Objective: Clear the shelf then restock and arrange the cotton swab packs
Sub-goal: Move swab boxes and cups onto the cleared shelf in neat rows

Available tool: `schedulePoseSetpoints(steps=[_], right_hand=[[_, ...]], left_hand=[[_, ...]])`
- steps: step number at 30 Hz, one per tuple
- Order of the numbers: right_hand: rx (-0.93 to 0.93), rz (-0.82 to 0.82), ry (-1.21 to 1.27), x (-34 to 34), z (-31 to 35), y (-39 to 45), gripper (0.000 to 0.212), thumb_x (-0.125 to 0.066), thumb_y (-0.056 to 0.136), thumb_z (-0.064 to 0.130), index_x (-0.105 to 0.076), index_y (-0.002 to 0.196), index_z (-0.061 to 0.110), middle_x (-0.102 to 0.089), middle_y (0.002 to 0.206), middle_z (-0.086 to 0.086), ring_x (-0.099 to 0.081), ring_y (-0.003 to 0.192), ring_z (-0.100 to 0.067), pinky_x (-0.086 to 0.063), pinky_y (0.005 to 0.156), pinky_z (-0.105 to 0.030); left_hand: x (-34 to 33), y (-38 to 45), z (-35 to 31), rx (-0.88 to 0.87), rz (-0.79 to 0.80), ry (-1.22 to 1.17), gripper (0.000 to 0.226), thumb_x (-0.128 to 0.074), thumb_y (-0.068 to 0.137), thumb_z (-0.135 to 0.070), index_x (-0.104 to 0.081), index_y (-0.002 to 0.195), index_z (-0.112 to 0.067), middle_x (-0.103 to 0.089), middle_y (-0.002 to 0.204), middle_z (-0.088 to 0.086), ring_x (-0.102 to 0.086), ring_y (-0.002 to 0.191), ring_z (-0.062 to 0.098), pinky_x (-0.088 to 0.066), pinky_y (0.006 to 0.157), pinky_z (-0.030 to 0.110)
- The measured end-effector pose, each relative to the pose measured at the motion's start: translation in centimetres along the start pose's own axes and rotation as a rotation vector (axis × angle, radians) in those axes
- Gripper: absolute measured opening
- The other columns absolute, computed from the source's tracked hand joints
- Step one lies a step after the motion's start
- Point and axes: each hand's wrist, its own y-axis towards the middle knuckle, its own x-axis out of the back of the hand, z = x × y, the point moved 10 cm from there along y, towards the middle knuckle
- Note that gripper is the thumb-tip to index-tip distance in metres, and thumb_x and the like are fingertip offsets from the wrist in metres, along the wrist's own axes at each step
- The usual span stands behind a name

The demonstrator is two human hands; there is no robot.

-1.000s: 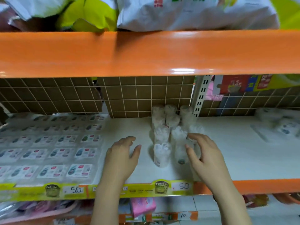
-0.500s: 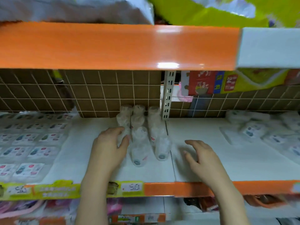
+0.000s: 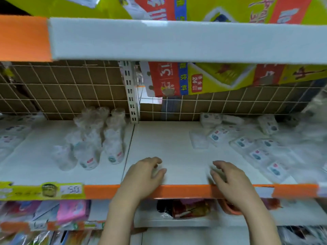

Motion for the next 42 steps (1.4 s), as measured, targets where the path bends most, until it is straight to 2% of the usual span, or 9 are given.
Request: schedulePoseSetpoints(steps=[8,12,19,27,31,33,35,39,42], right_hand=[[0.024,0.027,0.078,-0.4,0.5,1.7,0.039,-0.049,0.095,0.031,-0.050,0.132,0.019,-0.055,0.131,0.000,-0.053,0.116,-0.016,-0.041,0.093,-0.027],[0.026,0.003,0.077,0.2,0.6,2.9,0.040,-0.050,0.094,0.029,-0.050,0.132,0.017,-0.055,0.131,-0.002,-0.052,0.117,-0.018,-0.042,0.097,-0.030],[0.064,-0.004,0.094,1.3,-0.4,4.2,0.040,-0.049,0.095,0.031,-0.049,0.134,0.020,-0.053,0.131,0.000,-0.049,0.118,-0.015,-0.037,0.095,-0.024],[0.132,-0.039,0.074,5.3,-7.7,6.0,0.038,-0.050,0.094,0.028,-0.052,0.130,0.017,-0.054,0.131,-0.003,-0.050,0.117,-0.018,-0.037,0.094,-0.025],[0.140,-0.089,0.077,8.8,-13.3,6.9,0.034,-0.054,0.093,0.022,-0.057,0.126,0.014,-0.058,0.126,-0.005,-0.054,0.112,-0.022,-0.038,0.089,-0.025],[0.121,-0.103,0.071,10.2,-16.3,7.3,0.032,-0.055,0.092,0.020,-0.059,0.123,0.011,-0.059,0.122,-0.007,-0.054,0.110,-0.025,-0.040,0.090,-0.029],[0.118,-0.127,0.080,11.5,-18.6,8.1,0.031,-0.056,0.092,0.020,-0.060,0.121,0.012,-0.059,0.121,-0.007,-0.054,0.110,-0.024,-0.039,0.091,-0.027],[0.105,-0.081,-0.018,12.8,-21.1,11.4,0.037,-0.051,0.094,0.028,-0.053,0.129,0.016,-0.054,0.129,-0.008,-0.050,0.116,-0.026,-0.042,0.094,-0.032],[0.128,-0.137,-0.057,13.5,-21.3,14.4,0.045,-0.053,0.092,0.029,-0.047,0.133,0.011,-0.051,0.131,-0.015,-0.047,0.117,-0.032,-0.043,0.092,-0.037]], left_hand=[[2.1,1.8,3.0,0.120,-0.057,0.042,0.038,-0.054,0.091,-0.039,-0.057,0.124,-0.020,-0.063,0.116,0.003,-0.059,0.103,0.019,-0.046,0.088,0.030],[1.6,3.1,2.5,0.111,-0.041,0.045,0.038,-0.054,0.091,-0.039,-0.057,0.124,-0.019,-0.064,0.115,0.003,-0.059,0.104,0.020,-0.046,0.088,0.030],[-0.1,5.1,0.3,0.120,-0.020,0.019,0.037,-0.053,0.091,-0.036,-0.057,0.124,-0.020,-0.065,0.113,0.004,-0.060,0.099,0.022,-0.047,0.085,0.032],[-5.9,7.5,-6.3,0.154,-0.035,0.011,0.036,-0.053,0.091,-0.038,-0.057,0.123,-0.021,-0.064,0.116,0.003,-0.059,0.098,0.020,-0.045,0.081,0.028],[-10.5,9.6,-12.5,0.102,-0.028,-0.006,0.036,-0.053,0.091,-0.037,-0.058,0.123,-0.022,-0.059,0.123,0.003,-0.056,0.108,0.023,-0.044,0.087,0.030],[-12.3,10.5,-15.5,0.059,-0.040,0.001,0.036,-0.055,0.090,-0.035,-0.059,0.123,-0.020,-0.056,0.126,0.005,-0.053,0.113,0.026,-0.042,0.093,0.033],[-13.3,11.0,-17.5,0.060,-0.055,0.027,0.040,-0.056,0.090,-0.035,-0.056,0.126,-0.019,-0.053,0.129,0.007,-0.050,0.117,0.027,-0.041,0.096,0.036],[-13.7,11.0,-18.6,0.107,-0.095,0.054,0.047,-0.050,0.086,-0.042,-0.057,0.125,-0.017,-0.054,0.127,0.008,-0.053,0.113,0.030,-0.044,0.093,0.037],[-13.7,10.7,-18.4,0.157,-0.118,0.045,0.044,-0.055,0.084,-0.039,-0.059,0.122,-0.017,-0.056,0.123,0.008,-0.055,0.107,0.030,-0.047,0.088,0.037]])
